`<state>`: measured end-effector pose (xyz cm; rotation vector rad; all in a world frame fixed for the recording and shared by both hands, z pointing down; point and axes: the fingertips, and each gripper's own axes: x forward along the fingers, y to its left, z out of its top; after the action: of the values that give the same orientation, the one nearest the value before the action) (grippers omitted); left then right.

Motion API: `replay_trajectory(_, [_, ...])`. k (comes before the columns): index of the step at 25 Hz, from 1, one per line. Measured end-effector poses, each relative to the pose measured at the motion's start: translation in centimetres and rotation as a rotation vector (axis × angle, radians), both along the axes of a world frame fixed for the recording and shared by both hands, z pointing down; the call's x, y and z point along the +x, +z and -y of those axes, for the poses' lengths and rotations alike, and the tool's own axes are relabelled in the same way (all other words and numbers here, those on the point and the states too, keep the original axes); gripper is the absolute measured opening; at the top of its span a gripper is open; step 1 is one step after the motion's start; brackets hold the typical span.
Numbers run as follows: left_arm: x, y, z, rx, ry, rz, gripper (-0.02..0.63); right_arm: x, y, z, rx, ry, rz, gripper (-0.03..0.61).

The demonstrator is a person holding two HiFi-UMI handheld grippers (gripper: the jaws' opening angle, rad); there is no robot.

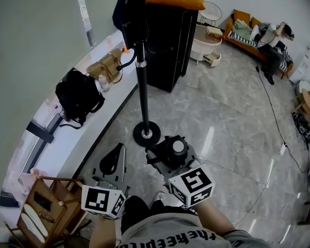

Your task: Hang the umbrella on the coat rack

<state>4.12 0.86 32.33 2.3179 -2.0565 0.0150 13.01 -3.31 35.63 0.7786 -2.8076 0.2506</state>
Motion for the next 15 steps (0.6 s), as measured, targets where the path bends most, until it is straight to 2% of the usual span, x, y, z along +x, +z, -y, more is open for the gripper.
replay_trajectory(8, [-1.4, 0.0, 1.6, 0.002, 0.02, 0.0, 0.015, -1.4, 0.3, 1.5, -0.011, 0.028, -0.005, 0.255])
replay_trajectory(15, [-4.6, 0.0, 3.2, 0.006, 0.067, -0.008, 0.015, -4.0, 0.4, 3.0, -0.015, 0.093, -0.013, 0.255])
